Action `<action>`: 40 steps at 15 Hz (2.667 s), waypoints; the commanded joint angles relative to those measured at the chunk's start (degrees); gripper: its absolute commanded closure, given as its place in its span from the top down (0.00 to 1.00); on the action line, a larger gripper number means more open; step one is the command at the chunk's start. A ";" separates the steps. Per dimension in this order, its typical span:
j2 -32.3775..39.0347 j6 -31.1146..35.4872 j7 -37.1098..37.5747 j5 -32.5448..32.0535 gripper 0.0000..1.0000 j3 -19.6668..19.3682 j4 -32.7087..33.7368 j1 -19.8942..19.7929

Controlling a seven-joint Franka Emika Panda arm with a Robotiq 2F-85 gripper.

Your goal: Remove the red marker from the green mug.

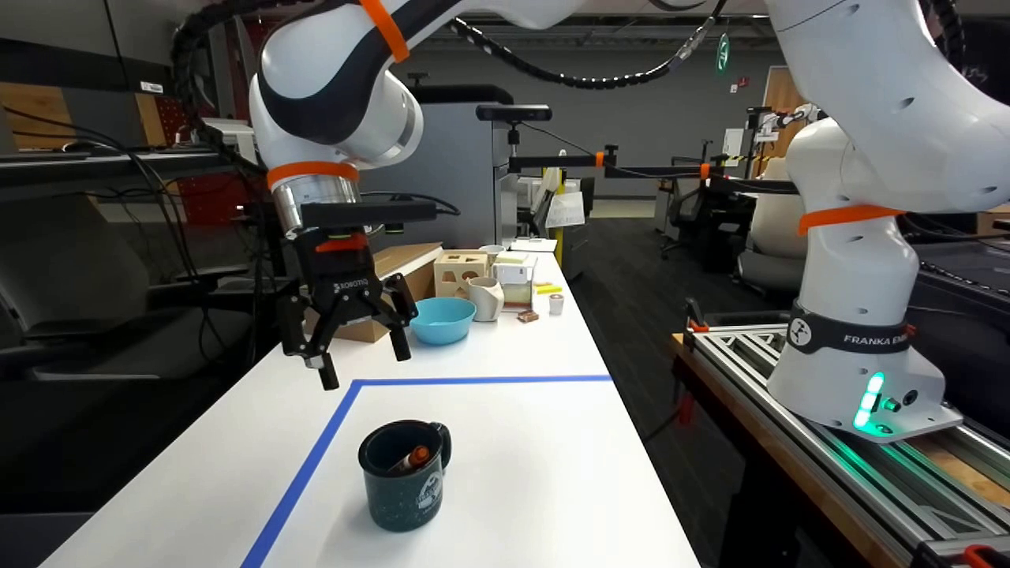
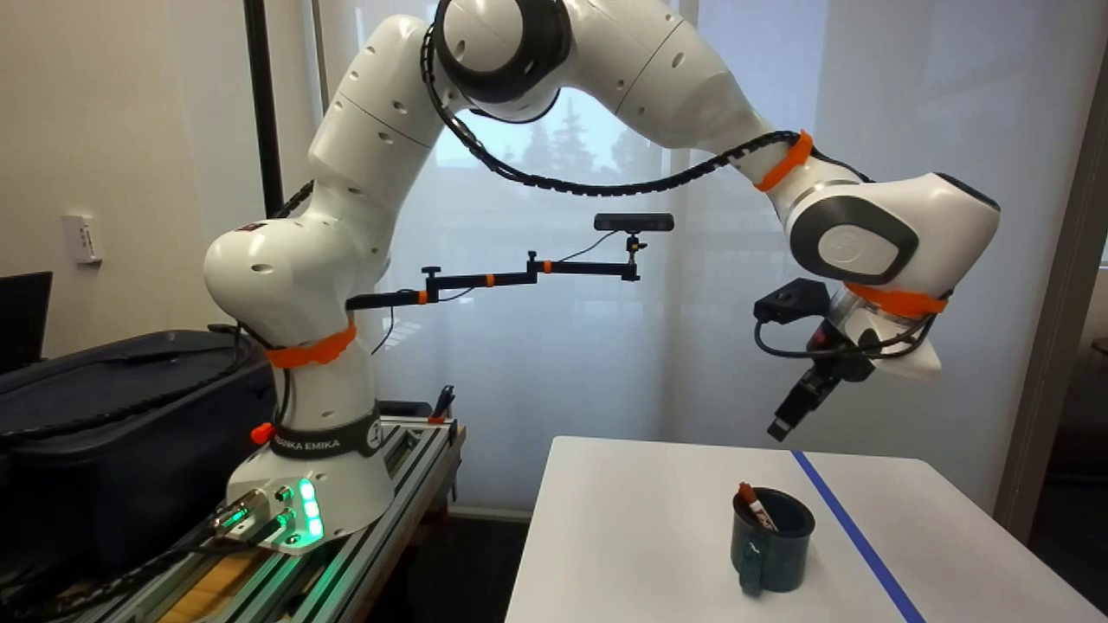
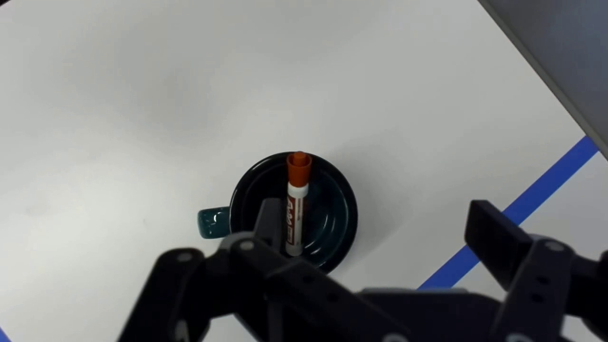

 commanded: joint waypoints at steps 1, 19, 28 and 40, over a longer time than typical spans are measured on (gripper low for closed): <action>-0.07 -0.22 -0.15 0.25 1.00 -0.53 0.17 0.46; 13.73 -10.67 0.63 3.91 1.00 -0.08 11.86 -2.08; 22.54 -13.59 -0.23 4.07 1.00 -0.28 21.32 -4.44; 25.88 -12.81 -0.92 5.05 0.42 1.25 24.99 -4.57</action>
